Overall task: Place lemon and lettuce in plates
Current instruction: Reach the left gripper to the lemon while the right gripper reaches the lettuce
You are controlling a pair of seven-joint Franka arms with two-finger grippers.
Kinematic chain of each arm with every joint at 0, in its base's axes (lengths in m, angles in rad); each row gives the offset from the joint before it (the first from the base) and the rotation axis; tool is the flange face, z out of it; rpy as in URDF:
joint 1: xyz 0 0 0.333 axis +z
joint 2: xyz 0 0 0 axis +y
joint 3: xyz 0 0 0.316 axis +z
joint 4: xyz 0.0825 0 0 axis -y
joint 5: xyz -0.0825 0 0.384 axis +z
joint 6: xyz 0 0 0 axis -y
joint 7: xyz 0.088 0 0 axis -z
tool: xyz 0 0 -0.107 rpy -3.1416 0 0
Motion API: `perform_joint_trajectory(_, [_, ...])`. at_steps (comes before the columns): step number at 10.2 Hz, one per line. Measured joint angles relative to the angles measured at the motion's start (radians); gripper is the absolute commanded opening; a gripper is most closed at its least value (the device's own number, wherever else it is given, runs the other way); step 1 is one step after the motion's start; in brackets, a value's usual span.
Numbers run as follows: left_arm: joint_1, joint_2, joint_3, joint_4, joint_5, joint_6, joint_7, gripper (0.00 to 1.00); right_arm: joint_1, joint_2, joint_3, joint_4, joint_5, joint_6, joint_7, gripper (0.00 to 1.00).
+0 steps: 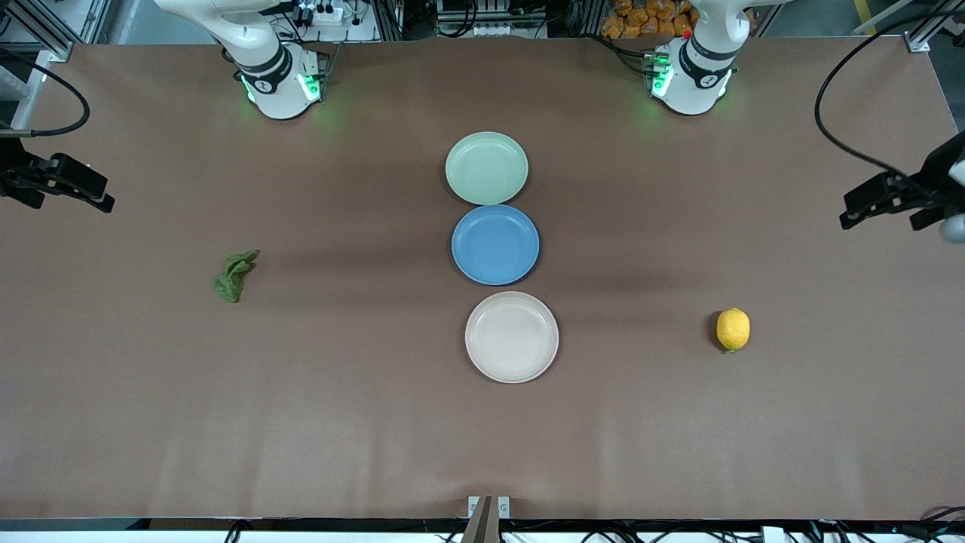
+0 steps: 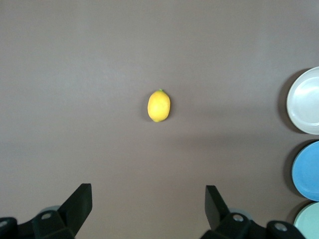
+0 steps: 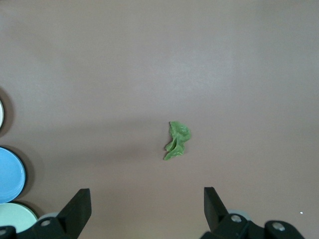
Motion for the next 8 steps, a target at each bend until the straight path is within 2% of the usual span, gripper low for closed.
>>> perform_joint_trajectory(4, [0.02, 0.092, 0.0, -0.129, 0.0, 0.177, 0.0, 1.0, -0.003, 0.017, -0.004, -0.011, 0.0, 0.0, 0.0, 1.0])
perform_joint_trajectory(8, [0.02, 0.267, -0.001, -0.195, 0.0, 0.397, 0.0, 1.0, -0.005, 0.113, -0.004, -0.031, 0.001, 0.028, 0.0, 1.0])
